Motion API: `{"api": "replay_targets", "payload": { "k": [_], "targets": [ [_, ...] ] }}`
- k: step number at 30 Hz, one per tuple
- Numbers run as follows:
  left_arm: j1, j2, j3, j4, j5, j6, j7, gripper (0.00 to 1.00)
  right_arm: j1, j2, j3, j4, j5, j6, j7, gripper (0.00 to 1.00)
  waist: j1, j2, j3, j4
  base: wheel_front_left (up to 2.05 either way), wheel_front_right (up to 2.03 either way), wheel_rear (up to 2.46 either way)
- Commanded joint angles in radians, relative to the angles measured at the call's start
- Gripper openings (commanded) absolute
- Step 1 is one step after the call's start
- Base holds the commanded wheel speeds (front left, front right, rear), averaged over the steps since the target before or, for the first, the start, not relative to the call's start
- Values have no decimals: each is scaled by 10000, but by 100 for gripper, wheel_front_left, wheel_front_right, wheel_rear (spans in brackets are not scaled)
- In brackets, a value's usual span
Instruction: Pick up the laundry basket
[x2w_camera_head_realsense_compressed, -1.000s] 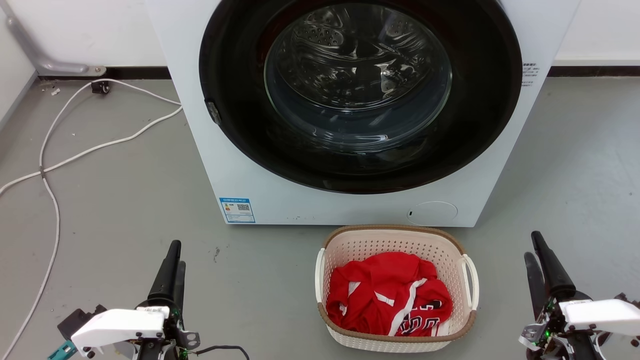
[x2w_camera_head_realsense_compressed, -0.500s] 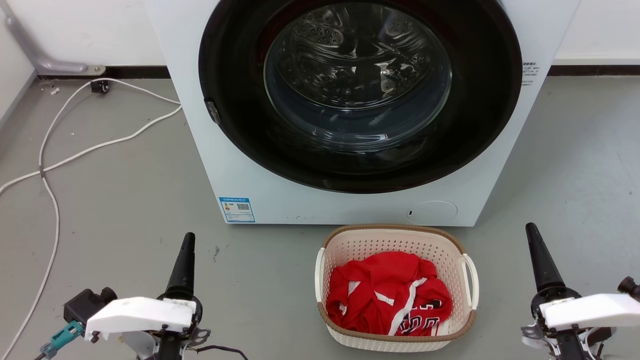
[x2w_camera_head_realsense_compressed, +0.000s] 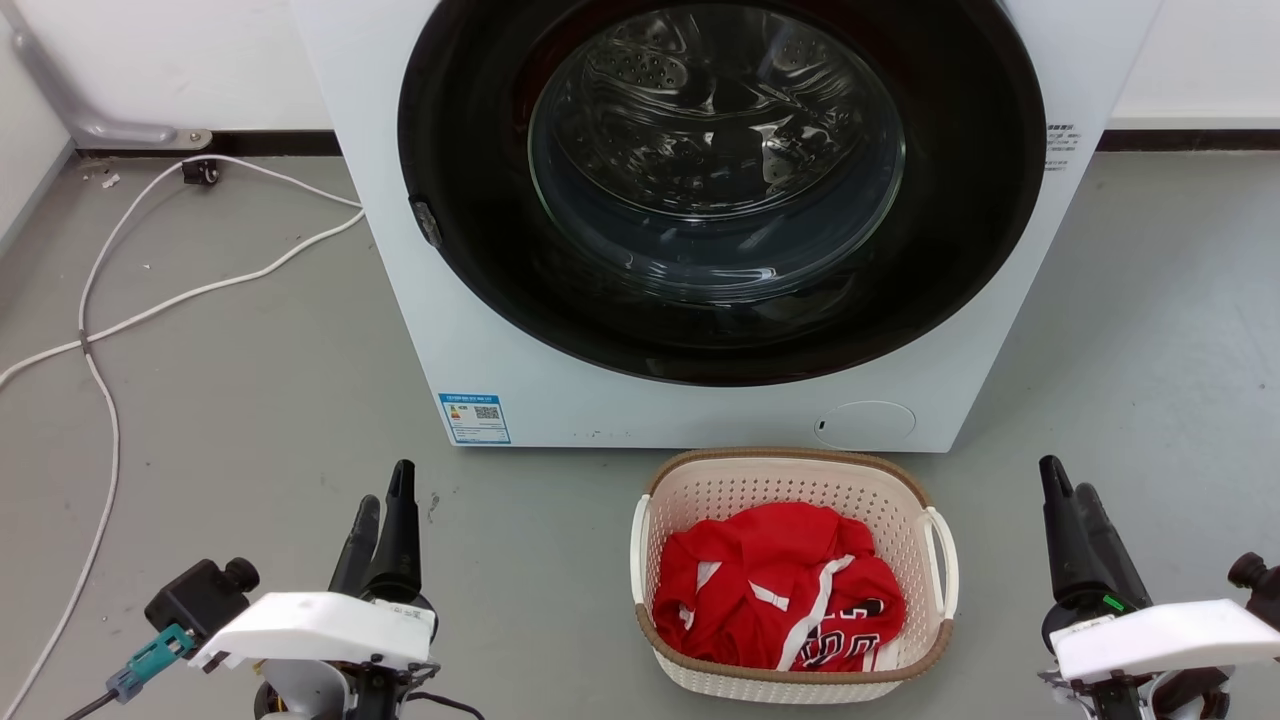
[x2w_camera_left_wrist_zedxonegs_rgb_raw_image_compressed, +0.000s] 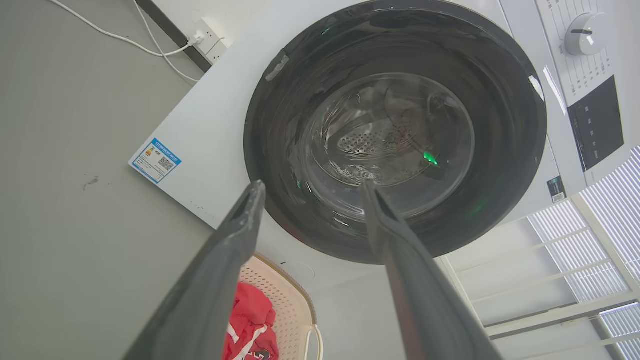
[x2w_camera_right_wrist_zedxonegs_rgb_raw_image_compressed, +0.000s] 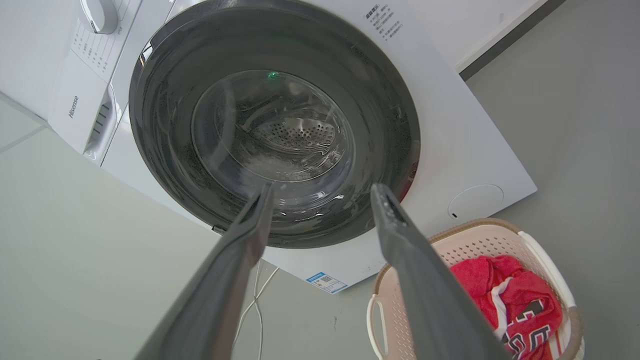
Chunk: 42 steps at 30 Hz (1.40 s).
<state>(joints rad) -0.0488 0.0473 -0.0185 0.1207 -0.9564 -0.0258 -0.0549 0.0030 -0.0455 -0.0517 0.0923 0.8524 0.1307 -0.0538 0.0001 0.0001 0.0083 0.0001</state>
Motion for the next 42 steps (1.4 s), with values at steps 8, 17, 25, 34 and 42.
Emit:
{"api": "replay_targets", "payload": {
  "k": [8,17,25,34,42],
  "targets": [
    [40,24,-221,-334,1391,93,-334,100,100,-42,25,-577,-1385,0,-341,100,-1,-1,17,-10,0,0,0],
    [108,26,-452,-429,2603,209,-607,100,249,-46,56,-903,-2619,0,-621,100,-1,-1,53,0,0,0,0],
    [172,28,-670,-477,3639,320,-840,100,351,-50,74,-1048,-3673,0,-844,100,-1,-1,79,1,0,0,0],
    [221,30,-892,-502,4640,422,-1043,100,477,-53,74,-1180,-4560,0,-1064,100,-1,-1,99,-21,0,0,0],
    [275,32,-1046,-539,5519,499,-1248,100,583,-57,45,-1302,-5298,0,-1253,100,-1,-1,121,-49,0,0,0]
  ]
}}
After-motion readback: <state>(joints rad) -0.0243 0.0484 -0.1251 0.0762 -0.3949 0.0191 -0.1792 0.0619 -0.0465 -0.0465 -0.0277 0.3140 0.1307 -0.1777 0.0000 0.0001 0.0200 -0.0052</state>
